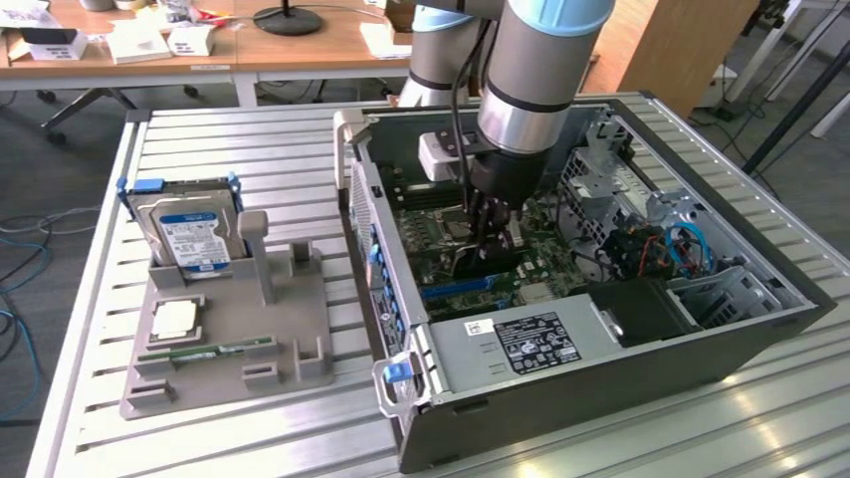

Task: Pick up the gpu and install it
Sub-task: 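Insert the gpu into the slot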

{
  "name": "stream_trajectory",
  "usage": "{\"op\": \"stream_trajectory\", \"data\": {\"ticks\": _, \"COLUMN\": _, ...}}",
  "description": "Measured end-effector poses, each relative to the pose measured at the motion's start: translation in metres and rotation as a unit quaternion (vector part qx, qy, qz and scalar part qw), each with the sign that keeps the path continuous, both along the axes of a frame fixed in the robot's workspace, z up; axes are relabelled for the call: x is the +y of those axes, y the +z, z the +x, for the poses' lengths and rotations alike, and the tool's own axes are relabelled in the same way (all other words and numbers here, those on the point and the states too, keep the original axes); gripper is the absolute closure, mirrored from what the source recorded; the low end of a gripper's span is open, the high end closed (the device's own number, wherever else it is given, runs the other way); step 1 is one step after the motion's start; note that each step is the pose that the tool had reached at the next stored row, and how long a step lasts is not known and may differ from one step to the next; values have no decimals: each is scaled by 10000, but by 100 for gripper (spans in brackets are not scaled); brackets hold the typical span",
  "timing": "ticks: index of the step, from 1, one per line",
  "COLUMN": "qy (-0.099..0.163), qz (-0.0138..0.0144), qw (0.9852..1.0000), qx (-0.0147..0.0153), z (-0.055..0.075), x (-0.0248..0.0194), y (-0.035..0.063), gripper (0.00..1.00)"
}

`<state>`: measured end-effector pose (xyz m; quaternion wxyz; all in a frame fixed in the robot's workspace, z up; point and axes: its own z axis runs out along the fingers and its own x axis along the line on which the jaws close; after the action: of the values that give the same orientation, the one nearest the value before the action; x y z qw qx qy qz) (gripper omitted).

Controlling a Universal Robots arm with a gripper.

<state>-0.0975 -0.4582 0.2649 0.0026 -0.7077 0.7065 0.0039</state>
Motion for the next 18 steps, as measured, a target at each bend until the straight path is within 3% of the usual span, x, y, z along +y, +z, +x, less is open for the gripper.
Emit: {"op": "stream_trajectory", "data": {"ticks": 18, "qy": 0, "qz": 0, "qw": 10000, "qx": 0, "z": -2, "x": 0, "y": -34, "gripper": 74}}
